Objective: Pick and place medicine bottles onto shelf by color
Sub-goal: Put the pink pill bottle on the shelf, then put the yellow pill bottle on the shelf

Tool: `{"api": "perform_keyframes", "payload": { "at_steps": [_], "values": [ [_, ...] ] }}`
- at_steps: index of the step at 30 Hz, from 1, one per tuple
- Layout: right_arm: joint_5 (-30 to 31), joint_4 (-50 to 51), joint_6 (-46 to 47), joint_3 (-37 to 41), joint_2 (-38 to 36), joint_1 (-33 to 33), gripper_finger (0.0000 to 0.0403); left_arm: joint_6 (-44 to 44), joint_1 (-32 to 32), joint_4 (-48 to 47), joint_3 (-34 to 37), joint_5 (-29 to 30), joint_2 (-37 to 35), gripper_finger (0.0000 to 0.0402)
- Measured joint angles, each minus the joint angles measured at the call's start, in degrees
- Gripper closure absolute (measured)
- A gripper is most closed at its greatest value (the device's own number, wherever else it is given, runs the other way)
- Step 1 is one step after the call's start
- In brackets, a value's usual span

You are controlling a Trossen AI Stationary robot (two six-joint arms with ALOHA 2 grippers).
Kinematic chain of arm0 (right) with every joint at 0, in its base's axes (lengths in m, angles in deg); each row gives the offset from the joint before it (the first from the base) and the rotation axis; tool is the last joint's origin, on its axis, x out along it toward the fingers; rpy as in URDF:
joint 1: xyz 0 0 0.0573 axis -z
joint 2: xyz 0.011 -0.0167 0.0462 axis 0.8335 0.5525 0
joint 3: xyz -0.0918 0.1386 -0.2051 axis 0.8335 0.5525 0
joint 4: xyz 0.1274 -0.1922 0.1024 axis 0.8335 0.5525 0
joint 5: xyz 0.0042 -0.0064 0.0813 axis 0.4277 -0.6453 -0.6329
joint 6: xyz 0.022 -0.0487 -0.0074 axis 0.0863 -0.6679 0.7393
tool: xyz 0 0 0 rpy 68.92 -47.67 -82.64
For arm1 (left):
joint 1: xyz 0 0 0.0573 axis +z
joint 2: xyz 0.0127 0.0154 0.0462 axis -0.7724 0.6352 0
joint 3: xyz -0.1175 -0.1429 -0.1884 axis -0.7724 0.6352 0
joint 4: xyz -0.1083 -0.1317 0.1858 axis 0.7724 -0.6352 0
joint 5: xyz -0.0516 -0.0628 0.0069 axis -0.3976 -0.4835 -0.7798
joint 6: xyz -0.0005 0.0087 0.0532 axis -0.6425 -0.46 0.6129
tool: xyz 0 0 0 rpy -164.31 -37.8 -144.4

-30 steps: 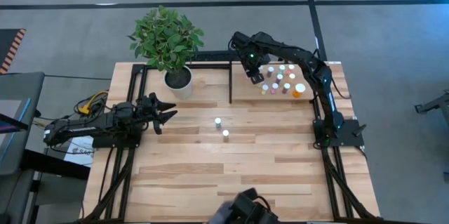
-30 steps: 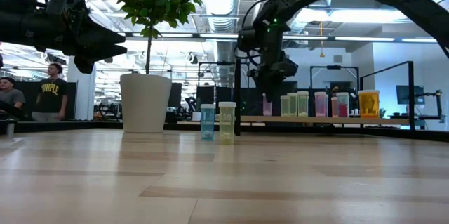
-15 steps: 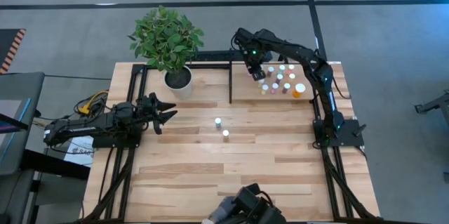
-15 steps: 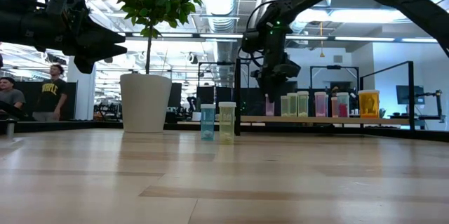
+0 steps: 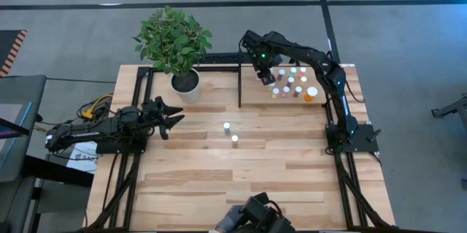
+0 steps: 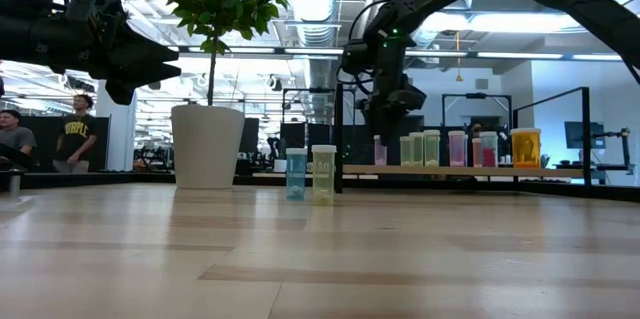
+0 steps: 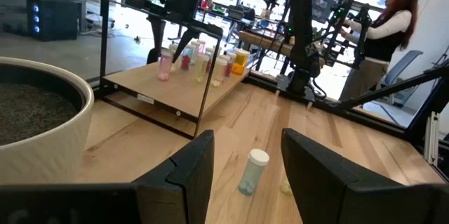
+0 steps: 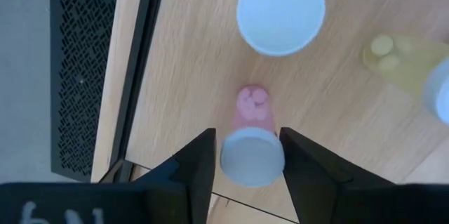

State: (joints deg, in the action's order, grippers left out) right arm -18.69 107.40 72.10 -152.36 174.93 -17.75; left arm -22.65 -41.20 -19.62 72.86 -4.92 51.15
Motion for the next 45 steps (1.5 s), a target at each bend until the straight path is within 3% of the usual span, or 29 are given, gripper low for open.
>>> {"api": "perform_keyframes", "payload": {
  "at_steps": [17, 27, 35, 45],
  "values": [
    [-1.7, 2.2, -1.9, -3.1, -0.4, -0.2, 0.0162, 0.0, 0.0, 0.0, 0.0, 0.0, 0.0, 0.0248],
    [-1.0, 10.9, -4.8, -11.1, -0.4, -1.0, 0.0162, 0.0, 0.0, 0.0, 0.0, 0.0, 0.0, 0.0248],
    [-0.7, 23.2, -13.2, -20.2, -0.4, -3.3, 0.0163, 0.0, 0.0, 0.0, 0.0, 0.0, 0.0, 0.0248],
    [1.4, 23.2, -13.7, -22.0, -4.7, -11.8, 0.0163, 0.0, 0.0, 0.0, 0.0, 0.0, 0.0, 0.0248]
  ]
}}
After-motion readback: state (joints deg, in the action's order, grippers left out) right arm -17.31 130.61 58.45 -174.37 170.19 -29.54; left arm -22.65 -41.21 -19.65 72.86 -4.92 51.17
